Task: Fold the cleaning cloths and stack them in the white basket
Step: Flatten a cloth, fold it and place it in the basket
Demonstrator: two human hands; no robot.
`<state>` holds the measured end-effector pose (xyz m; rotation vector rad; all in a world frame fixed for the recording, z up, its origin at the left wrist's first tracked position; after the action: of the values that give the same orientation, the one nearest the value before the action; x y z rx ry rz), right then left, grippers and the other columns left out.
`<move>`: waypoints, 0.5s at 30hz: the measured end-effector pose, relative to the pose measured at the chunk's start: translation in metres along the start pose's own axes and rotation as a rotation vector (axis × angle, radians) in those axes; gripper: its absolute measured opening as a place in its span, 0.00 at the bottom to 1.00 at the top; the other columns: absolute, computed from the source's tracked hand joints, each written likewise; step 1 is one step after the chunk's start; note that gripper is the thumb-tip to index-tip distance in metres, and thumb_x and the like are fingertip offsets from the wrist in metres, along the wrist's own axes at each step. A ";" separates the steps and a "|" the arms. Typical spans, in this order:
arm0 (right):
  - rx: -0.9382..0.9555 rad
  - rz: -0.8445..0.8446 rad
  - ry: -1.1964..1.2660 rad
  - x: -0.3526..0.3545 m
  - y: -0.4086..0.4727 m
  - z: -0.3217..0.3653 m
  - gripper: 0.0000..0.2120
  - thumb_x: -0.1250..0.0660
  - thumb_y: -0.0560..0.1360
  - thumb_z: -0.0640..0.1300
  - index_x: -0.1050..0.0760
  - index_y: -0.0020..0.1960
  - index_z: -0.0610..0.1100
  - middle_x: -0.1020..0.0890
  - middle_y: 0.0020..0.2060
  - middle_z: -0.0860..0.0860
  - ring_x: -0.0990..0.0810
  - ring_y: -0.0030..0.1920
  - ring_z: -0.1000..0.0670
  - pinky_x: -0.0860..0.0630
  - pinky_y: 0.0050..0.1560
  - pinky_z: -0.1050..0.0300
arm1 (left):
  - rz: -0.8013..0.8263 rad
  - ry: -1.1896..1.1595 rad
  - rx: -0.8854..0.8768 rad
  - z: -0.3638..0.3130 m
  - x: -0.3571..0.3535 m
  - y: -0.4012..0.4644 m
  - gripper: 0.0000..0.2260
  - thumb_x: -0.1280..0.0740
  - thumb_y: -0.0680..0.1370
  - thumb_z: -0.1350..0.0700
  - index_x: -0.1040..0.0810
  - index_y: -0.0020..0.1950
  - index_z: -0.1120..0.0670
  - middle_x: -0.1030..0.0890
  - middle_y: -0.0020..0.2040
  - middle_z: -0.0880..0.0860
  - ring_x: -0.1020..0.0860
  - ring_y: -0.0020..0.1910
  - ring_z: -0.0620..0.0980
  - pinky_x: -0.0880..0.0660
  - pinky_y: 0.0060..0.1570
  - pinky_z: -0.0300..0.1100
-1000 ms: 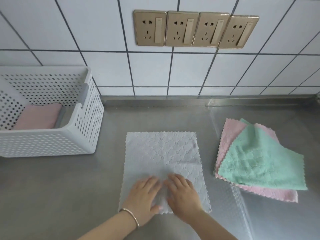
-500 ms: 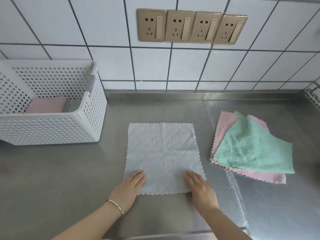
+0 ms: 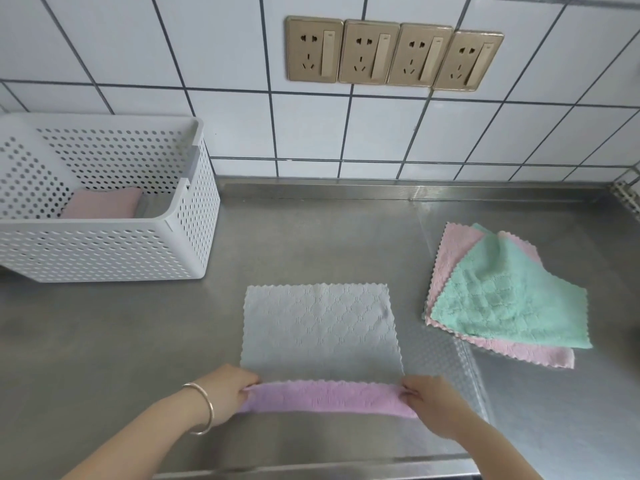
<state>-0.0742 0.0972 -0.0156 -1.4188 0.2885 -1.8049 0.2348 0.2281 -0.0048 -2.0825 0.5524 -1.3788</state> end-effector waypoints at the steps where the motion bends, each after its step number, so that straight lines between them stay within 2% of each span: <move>1: -0.015 0.057 -0.021 0.000 -0.003 -0.002 0.19 0.41 0.78 0.45 0.41 0.30 0.49 0.33 0.28 0.54 0.34 0.31 0.54 0.40 0.30 0.62 | 0.043 -0.007 0.004 0.001 -0.004 -0.003 0.09 0.42 0.77 0.59 0.24 0.50 0.60 0.29 0.34 0.52 0.32 0.40 0.49 0.40 0.29 0.33; 4: -0.024 0.182 -0.010 0.005 -0.008 0.001 0.18 0.40 0.77 0.46 0.41 0.31 0.47 0.34 0.29 0.54 0.37 0.29 0.56 0.40 0.31 0.62 | 0.116 -0.096 0.032 0.008 -0.010 -0.007 0.09 0.41 0.78 0.57 0.25 0.44 0.61 0.33 0.31 0.48 0.34 0.35 0.47 0.42 0.29 0.30; 6: -0.035 0.186 0.042 0.015 -0.005 0.006 0.18 0.38 0.77 0.45 0.40 0.31 0.46 0.34 0.29 0.53 0.37 0.29 0.56 0.40 0.32 0.62 | 0.050 -0.192 0.098 0.013 -0.004 -0.008 0.13 0.39 0.78 0.56 0.30 0.33 0.55 0.34 0.29 0.46 0.36 0.28 0.41 0.40 0.28 0.30; 8: -0.062 0.112 0.144 0.028 0.005 0.012 0.18 0.37 0.75 0.41 0.39 0.30 0.46 0.35 0.28 0.53 0.37 0.29 0.56 0.42 0.30 0.64 | -0.060 -0.376 0.196 0.022 0.005 -0.005 0.17 0.38 0.78 0.56 0.36 0.29 0.51 0.32 0.27 0.46 0.35 0.25 0.39 0.38 0.26 0.29; 11: -0.107 -0.018 0.292 0.047 0.023 0.020 0.15 0.38 0.73 0.38 0.37 0.31 0.46 0.33 0.28 0.52 0.36 0.29 0.54 0.42 0.29 0.62 | -0.207 -0.558 0.269 0.024 0.021 0.002 0.14 0.38 0.78 0.54 0.28 0.32 0.53 0.26 0.30 0.50 0.30 0.29 0.47 0.36 0.30 0.36; 13: -0.110 -0.099 0.342 0.055 0.036 0.026 0.14 0.38 0.74 0.37 0.37 0.31 0.45 0.33 0.28 0.52 0.35 0.30 0.53 0.41 0.30 0.60 | -0.315 -0.605 0.316 0.023 0.031 0.011 0.11 0.39 0.79 0.53 0.20 0.41 0.55 0.19 0.39 0.54 0.25 0.37 0.50 0.33 0.35 0.39; 15: -0.111 -0.158 0.359 0.061 0.047 0.033 0.10 0.38 0.75 0.38 0.32 0.35 0.44 0.30 0.29 0.52 0.32 0.31 0.53 0.38 0.30 0.61 | -0.421 -0.670 0.368 0.022 0.039 0.021 0.12 0.41 0.79 0.53 0.19 0.48 0.56 0.18 0.46 0.57 0.23 0.43 0.53 0.30 0.40 0.41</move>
<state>-0.0267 0.0338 0.0101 -1.2125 0.4772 -2.2043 0.2697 0.1936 0.0008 -2.2286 -0.4036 -0.7996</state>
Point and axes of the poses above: each hand's wrist, its own y-axis towards the middle knuckle, its own x-axis out of the back of the hand, z = x × y, the point moved 3 cm from there along y, towards the middle knuckle
